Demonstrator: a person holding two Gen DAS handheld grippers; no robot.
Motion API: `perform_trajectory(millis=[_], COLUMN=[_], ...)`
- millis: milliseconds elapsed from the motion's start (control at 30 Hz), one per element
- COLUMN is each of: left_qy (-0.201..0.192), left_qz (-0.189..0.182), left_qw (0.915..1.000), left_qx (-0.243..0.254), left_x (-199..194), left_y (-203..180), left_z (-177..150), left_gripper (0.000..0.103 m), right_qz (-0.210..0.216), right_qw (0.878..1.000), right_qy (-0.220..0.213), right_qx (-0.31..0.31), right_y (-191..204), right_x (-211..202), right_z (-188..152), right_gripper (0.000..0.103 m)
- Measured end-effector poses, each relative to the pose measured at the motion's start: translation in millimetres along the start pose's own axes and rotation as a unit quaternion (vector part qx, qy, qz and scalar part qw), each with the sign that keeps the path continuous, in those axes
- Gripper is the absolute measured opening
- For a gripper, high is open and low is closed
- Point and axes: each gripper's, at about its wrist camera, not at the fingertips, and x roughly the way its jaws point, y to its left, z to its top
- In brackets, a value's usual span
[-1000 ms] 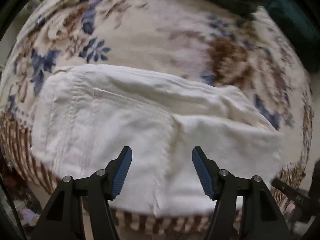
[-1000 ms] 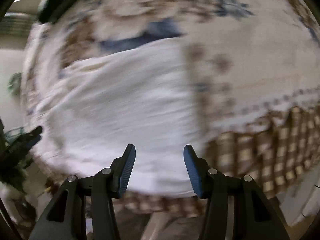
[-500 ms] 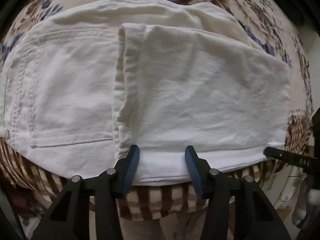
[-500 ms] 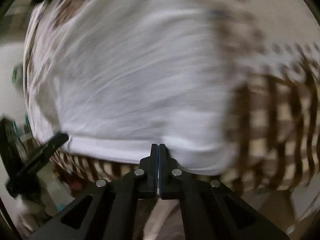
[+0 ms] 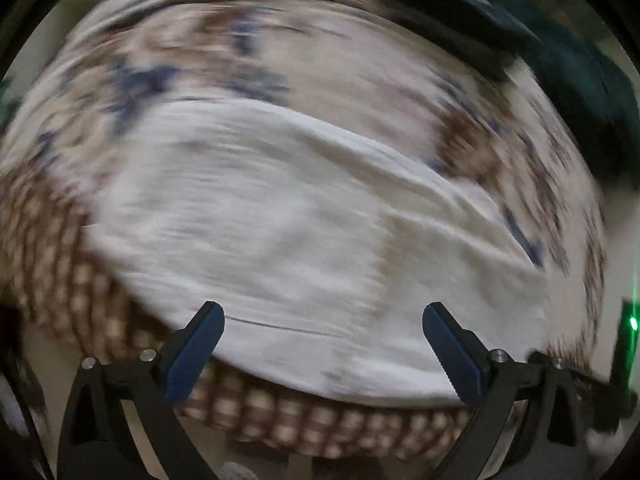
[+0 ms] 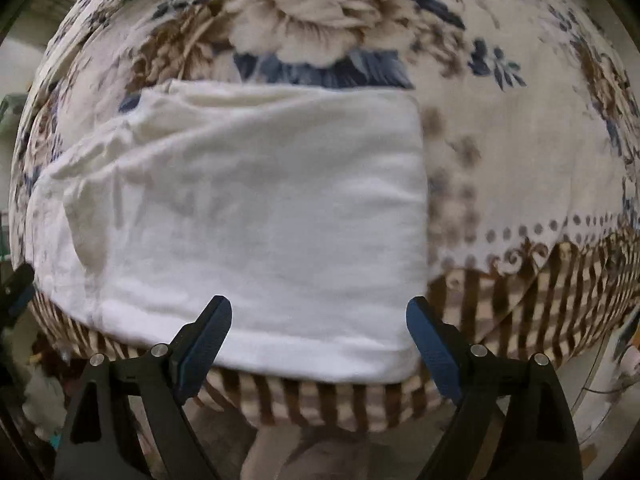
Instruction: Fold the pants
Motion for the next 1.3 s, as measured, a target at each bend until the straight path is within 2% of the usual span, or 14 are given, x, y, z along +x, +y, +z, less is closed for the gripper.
perform_trajectory(millis=[67,167,267,333,400,467,533,600,700,733,833,900,1067,1300], left_qy=[-0.025,-0.054,-0.049,-0.061,-0.088,-0.091,-0.080,-0.078,-0.077,-0.083,-0.102,-0.126,-0.171,-0.186], left_qz=[0.010,-0.019,-0.060,-0.092,-0.104,-0.093,-0.108,-0.141,-0.151,-0.145,-0.122,-0.097,-0.055,-0.049], left_qw=[0.9947,0.9580,0.9261,0.9197,0.9288,0.9399,0.9368,0.9279,0.9293,0.9321,0.9433,0.9549,0.9713,0.9807], left_qx=[-0.100,-0.281,-0.369,-0.377,-0.345,-0.316,-0.323,-0.336,-0.328,-0.321,-0.292,-0.251,-0.155,-0.035], left_x=[-4.6,3.3,34.5,48.0,53.9,66.0,79.2,88.8,83.2,78.6,62.4,37.1,-24.8,-75.0], left_y=[53.6,135.2,178.3,182.6,175.7,170.4,176.1,186.6,181.9,179.8,169.2,153.6,94.4,-0.3], left_z=[0.6,-14.6,-20.8,-15.4,-0.5,12.4,17.0,18.2,22.7,22.4,23.7,26.5,30.4,26.5], left_gripper=[0.102,0.101,0.095,0.079,0.055,0.055,0.059,0.078,0.079,0.075,0.034,0.021,0.019,0.018], right_qz=[0.017,0.043,0.056,0.056,0.060,0.056,0.051,0.052,0.056,0.057,0.057,0.054,0.009,-0.056], right_qw=[1.000,0.998,0.998,0.998,0.998,0.998,0.998,0.998,0.998,0.998,0.998,0.998,1.000,0.998], right_qy=[0.006,0.003,0.001,0.009,0.013,0.019,0.021,0.025,0.029,0.028,0.024,0.020,0.006,-0.012], right_qx=[0.019,0.038,0.034,0.028,0.027,0.019,0.008,-0.001,-0.005,-0.004,-0.001,0.000,-0.019,-0.011], right_y=[17.9,35.3,46.9,62.4,72.8,82.4,88.5,108.2,128.7,132.4,143.8,149.0,138.4,120.5], right_x=[8.1,19.5,29.1,39.2,46.2,50.6,51.2,54.4,54.5,53.8,51.8,50.5,48.0,34.8], right_z=[5.5,12.0,19.9,20.9,20.4,21.1,21.1,14.2,8.2,7.3,3.2,3.0,5.9,1.1], right_gripper=[0.091,0.091,0.091,0.091,0.091,0.091,0.091,0.091,0.091,0.091,0.091,0.091,0.091,0.091])
